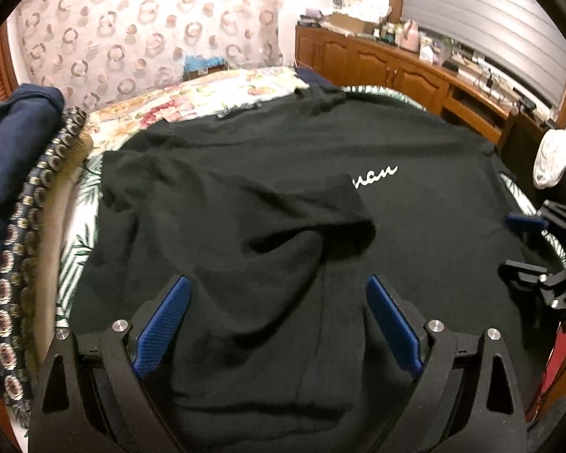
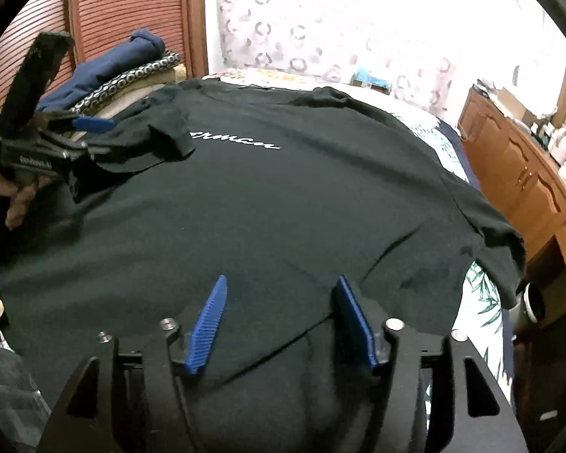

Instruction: Fold small clothes

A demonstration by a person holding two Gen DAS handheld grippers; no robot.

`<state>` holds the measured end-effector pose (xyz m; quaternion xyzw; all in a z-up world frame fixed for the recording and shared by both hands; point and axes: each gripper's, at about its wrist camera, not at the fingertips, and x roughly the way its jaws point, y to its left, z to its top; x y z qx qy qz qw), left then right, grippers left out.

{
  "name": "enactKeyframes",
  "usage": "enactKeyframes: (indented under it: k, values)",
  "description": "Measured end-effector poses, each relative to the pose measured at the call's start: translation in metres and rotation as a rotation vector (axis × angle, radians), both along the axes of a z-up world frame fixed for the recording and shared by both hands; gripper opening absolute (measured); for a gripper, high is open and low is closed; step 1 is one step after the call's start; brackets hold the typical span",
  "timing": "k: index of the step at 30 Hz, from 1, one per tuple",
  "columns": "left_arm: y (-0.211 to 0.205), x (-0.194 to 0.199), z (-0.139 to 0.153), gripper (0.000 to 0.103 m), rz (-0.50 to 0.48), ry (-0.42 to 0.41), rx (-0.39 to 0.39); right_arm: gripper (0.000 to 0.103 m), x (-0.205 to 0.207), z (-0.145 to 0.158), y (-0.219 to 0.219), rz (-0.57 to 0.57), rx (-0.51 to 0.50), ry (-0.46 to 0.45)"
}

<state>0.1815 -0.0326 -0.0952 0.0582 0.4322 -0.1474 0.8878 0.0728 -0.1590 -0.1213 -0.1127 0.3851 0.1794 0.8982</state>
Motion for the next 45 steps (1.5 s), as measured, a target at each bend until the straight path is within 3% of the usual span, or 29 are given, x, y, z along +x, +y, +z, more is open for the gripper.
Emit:
enactKeyframes:
  k: [4,8,11,16,21,26,32,35,38,40,41,42,45]
  values:
    - [-0.003,0.005,-0.01,0.096,-0.008,0.028,0.03,0.082,-0.003,0.002,-0.005,-0.018,0.013,0.008]
    - [-0.007,0.007,-0.012,0.103,-0.023,0.04,0.038,0.082,-0.006,0.005,-0.01,-0.01,0.014,0.011]
    - [-0.01,0.006,-0.011,0.103,-0.023,0.041,0.037,0.082,-0.005,0.013,-0.026,-0.04,0.034,-0.029]
    - [-0.01,0.006,-0.011,0.103,-0.023,0.042,0.038,0.082,-0.011,0.037,-0.077,-0.136,0.128,-0.101]
    - [-0.011,0.009,-0.01,0.103,-0.019,0.041,0.039,0.082,0.007,0.046,-0.129,-0.24,0.106,-0.108]
    - [-0.012,0.009,-0.01,0.103,-0.021,0.042,0.04,0.08,0.049,0.039,-0.173,-0.32,0.148,-0.03]
    - [-0.011,0.009,-0.01,0.103,-0.023,0.042,0.038,0.073,0.097,0.02,-0.193,-0.354,0.194,0.08]
    - [-0.01,0.008,-0.009,0.103,-0.022,0.043,0.037,0.071,0.124,0.015,-0.204,-0.361,0.263,0.127]
    - [-0.01,0.009,-0.009,0.103,-0.023,0.044,0.034,0.06,0.135,0.015,-0.208,-0.355,0.342,0.151]
    - [-0.009,0.009,-0.009,0.103,-0.02,0.046,0.033,0.045,0.14,0.015,-0.213,-0.328,0.399,0.165]
    - [-0.009,0.008,-0.009,0.103,-0.018,0.046,0.035,0.029,0.137,0.017,-0.215,-0.308,0.41,0.163]
    - [-0.009,0.007,-0.008,0.103,-0.012,0.042,0.034,0.015,0.138,0.022,-0.212,-0.303,0.383,0.148]
    - [-0.006,0.0,0.0,0.103,-0.001,0.0,0.018,0.011,0.128,0.04,-0.204,-0.293,0.251,0.047]
